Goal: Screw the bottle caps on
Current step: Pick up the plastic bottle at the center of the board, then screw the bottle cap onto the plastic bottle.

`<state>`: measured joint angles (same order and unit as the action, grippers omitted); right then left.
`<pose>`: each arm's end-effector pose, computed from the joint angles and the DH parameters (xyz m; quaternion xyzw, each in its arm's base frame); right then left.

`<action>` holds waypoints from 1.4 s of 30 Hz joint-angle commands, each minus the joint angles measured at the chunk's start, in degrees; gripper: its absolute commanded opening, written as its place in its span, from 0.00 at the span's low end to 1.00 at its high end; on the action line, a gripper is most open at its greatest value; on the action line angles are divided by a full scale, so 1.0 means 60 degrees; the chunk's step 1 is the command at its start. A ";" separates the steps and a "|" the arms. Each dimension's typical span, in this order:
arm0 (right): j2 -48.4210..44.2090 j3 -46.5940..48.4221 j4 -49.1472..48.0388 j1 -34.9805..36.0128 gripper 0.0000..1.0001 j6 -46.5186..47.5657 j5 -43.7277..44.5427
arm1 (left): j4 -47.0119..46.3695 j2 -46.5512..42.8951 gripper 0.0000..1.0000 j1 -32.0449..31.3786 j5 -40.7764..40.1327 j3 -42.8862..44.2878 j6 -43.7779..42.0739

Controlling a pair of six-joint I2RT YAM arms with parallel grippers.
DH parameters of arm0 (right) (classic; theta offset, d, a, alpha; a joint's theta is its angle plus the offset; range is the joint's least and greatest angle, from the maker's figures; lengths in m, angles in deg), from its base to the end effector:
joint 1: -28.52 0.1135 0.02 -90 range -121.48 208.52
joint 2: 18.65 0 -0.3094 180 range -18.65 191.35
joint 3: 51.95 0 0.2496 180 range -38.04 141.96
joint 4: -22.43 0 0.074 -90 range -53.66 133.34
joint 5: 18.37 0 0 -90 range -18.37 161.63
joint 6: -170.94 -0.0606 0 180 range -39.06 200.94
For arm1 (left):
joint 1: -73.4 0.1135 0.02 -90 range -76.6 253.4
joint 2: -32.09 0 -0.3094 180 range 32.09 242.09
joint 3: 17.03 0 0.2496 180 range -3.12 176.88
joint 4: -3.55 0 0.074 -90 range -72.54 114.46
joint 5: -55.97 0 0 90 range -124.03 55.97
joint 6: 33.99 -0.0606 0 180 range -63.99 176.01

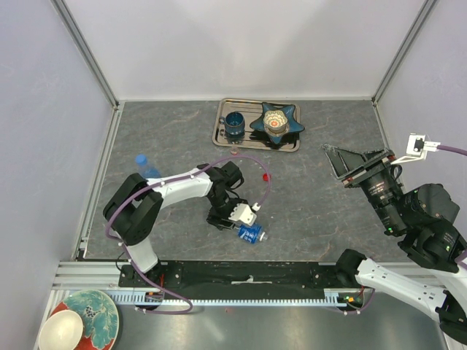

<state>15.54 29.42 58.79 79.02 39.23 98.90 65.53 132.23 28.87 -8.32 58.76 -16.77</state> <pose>0.0592 0.0281 0.4944 0.1337 0.6314 0.4355 0.6275 0.2026 -0.2362 0.1868 0.8359 0.5008 -0.2080 0.0845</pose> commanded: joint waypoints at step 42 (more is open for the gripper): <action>0.4275 0.4106 -0.0330 0.0006 0.26 0.3261 -0.6125 | -0.9184 -0.9598 0.02 0.0156 0.2409 -0.2945 1.3872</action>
<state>38.49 49.79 59.25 79.00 57.11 69.61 14.65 78.39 28.14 2.70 43.60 65.15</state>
